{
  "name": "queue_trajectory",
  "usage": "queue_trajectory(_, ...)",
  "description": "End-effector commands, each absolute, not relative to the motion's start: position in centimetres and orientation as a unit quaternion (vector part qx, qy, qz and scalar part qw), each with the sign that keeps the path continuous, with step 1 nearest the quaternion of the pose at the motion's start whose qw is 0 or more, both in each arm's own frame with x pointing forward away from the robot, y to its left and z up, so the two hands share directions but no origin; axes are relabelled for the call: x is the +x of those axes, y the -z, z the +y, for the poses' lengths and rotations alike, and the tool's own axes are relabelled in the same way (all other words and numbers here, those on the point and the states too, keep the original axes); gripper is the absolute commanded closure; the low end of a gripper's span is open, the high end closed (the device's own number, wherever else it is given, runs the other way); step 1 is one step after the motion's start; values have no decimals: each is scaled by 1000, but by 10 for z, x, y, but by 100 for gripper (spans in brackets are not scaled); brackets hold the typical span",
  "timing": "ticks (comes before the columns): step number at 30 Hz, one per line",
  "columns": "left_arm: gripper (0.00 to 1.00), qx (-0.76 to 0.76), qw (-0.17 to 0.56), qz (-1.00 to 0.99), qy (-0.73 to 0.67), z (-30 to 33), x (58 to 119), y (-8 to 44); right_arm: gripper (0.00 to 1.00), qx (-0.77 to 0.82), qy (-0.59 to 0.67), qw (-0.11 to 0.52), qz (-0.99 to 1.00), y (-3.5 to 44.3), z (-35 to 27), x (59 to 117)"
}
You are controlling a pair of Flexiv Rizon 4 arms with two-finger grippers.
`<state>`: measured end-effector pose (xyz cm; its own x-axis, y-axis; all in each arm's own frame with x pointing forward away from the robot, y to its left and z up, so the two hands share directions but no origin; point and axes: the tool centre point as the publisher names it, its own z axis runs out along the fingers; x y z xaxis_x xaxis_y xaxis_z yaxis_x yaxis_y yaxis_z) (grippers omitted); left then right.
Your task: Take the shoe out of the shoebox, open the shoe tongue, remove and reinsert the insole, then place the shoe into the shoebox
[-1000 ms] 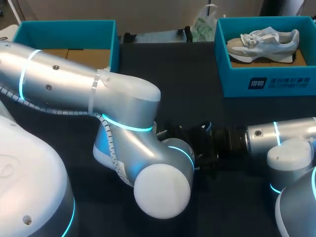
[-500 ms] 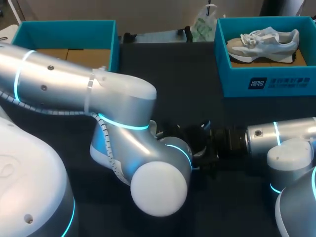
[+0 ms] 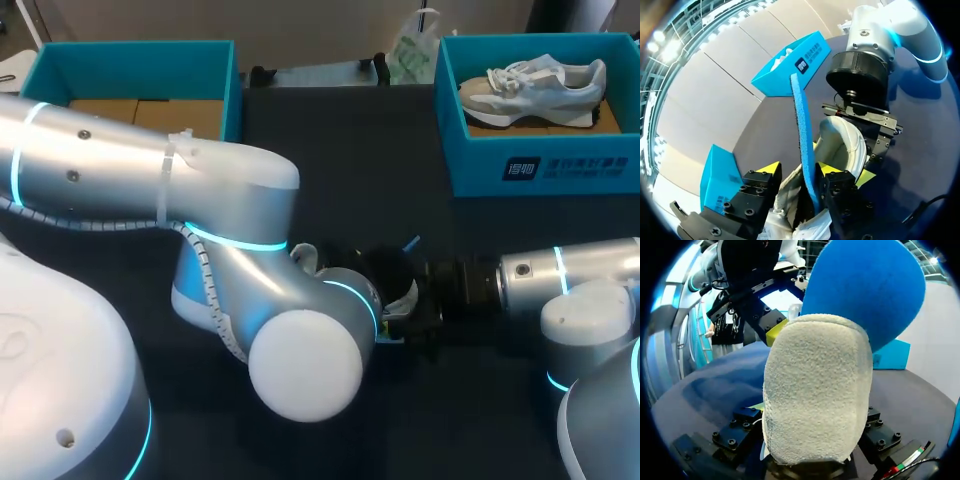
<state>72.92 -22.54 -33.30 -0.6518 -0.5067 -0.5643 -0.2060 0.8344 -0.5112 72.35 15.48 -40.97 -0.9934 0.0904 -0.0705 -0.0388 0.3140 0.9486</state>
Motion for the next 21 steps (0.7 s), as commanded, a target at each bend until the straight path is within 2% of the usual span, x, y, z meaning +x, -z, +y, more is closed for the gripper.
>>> queue_trajectory(1,58,-199,356,888,212,-221,732,334,100,17,-583,55,811,408,156,722)
queue_trajectory(13,59,-196,347,889,225,-224,726,336,100,17,-583,55,811,408,156,722)
queue_trajectory(21,69,-200,343,887,237,-223,728,337,100,17,-583,55,811,408,156,722)
